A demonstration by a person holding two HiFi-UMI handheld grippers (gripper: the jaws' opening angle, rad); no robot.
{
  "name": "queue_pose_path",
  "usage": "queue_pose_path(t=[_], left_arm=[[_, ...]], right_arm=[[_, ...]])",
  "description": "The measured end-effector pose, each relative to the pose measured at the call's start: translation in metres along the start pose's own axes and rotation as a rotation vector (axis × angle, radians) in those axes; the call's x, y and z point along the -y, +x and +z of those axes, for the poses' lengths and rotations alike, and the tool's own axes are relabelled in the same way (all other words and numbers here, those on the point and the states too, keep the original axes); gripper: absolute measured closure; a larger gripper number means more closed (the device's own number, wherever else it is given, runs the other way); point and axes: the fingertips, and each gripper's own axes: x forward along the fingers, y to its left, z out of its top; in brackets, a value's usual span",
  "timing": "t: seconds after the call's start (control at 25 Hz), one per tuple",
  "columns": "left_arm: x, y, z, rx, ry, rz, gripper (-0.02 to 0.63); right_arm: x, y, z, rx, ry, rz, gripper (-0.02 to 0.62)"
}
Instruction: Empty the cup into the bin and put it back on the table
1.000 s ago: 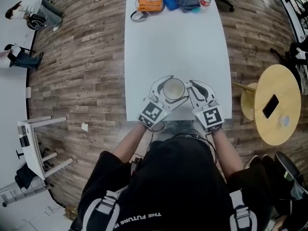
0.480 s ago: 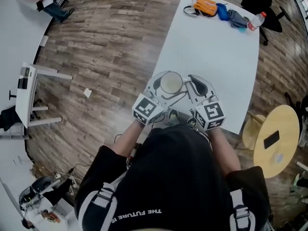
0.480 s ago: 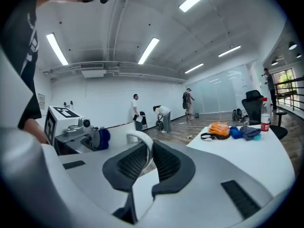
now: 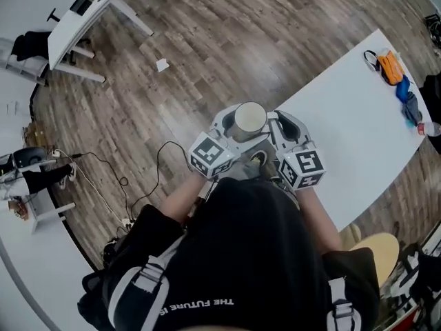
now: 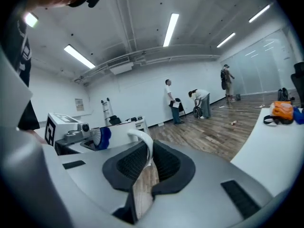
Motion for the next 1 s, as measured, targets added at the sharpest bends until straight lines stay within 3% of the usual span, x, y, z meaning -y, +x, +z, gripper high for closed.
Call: queue_pose_path(t=[0.2, 0.36, 0.68, 0.84, 1.0], left_arm=[[-0.044, -0.063, -0.027, -0.037, -0.139, 0.143, 0.21], [-0.076, -0.085, -0.078, -0.114, -0.332, 0.196, 0.21], [-0.09, -0.11, -0.182, -0.185, -0.68, 0.221, 0.21], [-0.088, -0.118, -0.221, -0.209, -0.795, 0.214, 0.21], [-0.084, -0.116, -0.245, -0.232, -0.857, 0.205, 0.21]], right_arm=[[-0.059, 0.056, -0.026, -0.138, -0.042, 0.168, 0.548], [-0.077, 0.098, -0.072, -0.335, -0.064, 0.204, 0.548], [-0.096, 0.127, -0.181, -0.68, 0.02, 0.238, 0.548], [-0.103, 0.13, -0.22, -0.789, 0.027, 0.248, 0.548], [-0.1, 0.128, -0.245, -0.855, 0.045, 0.243, 0.548]])
